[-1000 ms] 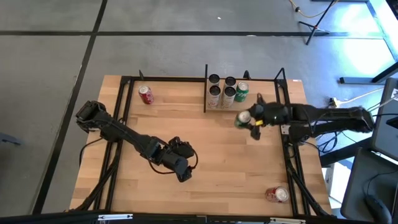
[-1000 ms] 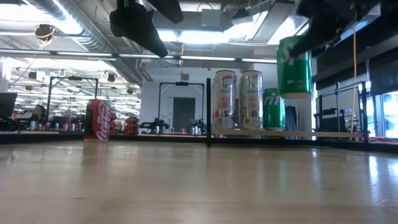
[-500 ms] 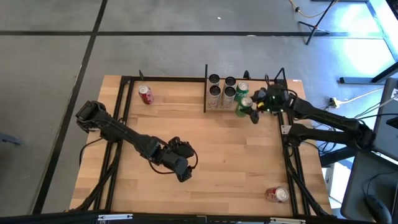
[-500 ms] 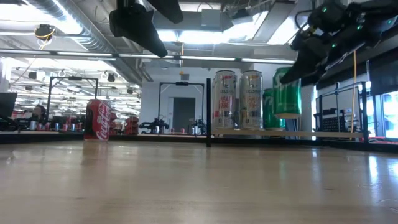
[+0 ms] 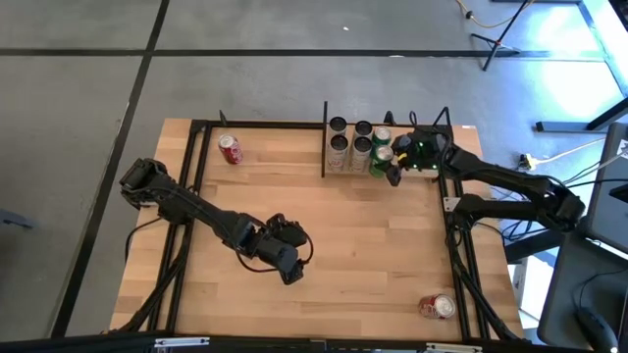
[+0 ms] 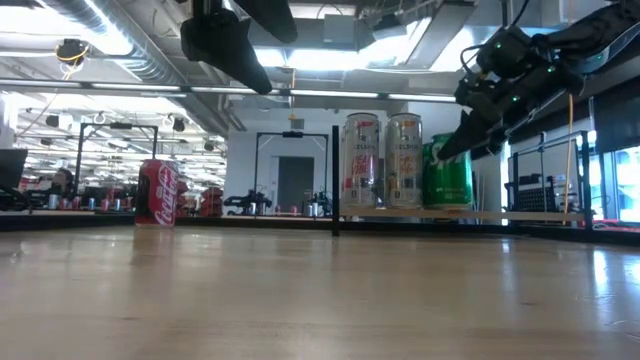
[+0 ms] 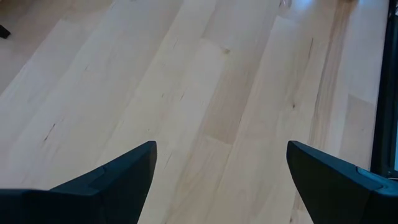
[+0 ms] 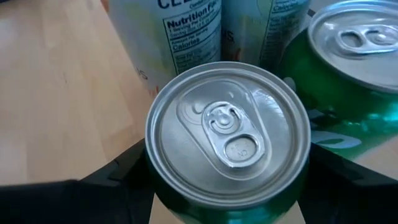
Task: Place canned beverage on shelf
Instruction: Put the green soda can on the shelf aligned with the other green soda can, then put the top red-white soda can on the shelf
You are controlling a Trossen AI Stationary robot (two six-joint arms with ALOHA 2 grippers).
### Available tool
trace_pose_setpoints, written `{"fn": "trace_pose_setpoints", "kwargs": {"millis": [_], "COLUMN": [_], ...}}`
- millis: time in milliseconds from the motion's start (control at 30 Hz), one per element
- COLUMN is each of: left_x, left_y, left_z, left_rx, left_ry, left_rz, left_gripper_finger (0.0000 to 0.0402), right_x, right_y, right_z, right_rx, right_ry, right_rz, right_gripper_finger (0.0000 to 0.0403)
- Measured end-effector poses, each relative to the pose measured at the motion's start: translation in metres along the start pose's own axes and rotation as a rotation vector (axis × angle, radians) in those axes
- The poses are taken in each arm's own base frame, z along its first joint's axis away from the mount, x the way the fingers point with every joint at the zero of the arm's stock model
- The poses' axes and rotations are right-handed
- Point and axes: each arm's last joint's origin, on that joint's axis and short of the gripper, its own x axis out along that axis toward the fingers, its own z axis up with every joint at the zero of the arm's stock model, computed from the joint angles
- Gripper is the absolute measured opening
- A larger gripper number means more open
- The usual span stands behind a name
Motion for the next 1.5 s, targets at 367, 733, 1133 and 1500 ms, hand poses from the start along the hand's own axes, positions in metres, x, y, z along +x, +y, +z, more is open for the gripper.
{"fn": "trace_pose_setpoints", "kwargs": {"millis": [367,733,1133,1500], "left_x": [0.000,-0.002,-0.093,-0.156], "left_y": [0.000,0.002,0.082,0.139], "left_z": [0.000,0.002,0.039,0.051], "left_rx": [0.000,-0.006,-0.166,-0.127], "left_ry": [0.001,0.024,-0.053,-0.312], "left_rz": [0.000,-0.034,-0.003,0.161], "left_gripper_finger": [0.0345,0.0345,0.0345,0.0345], "right_x": [0.006,-0.013,-0.080,-0.092], "right_y": [-0.003,0.000,0.011,0.013], "right_z": [0.002,0.024,0.095,0.111], "right_rx": [-0.009,-0.027,0.034,0.072], "right_ry": [-0.015,0.017,-0.097,-0.165], "right_rz": [-0.065,-0.084,-0.082,-0.077], "right_gripper_finger": [0.0339,0.0365,0.0359,0.0360]}}
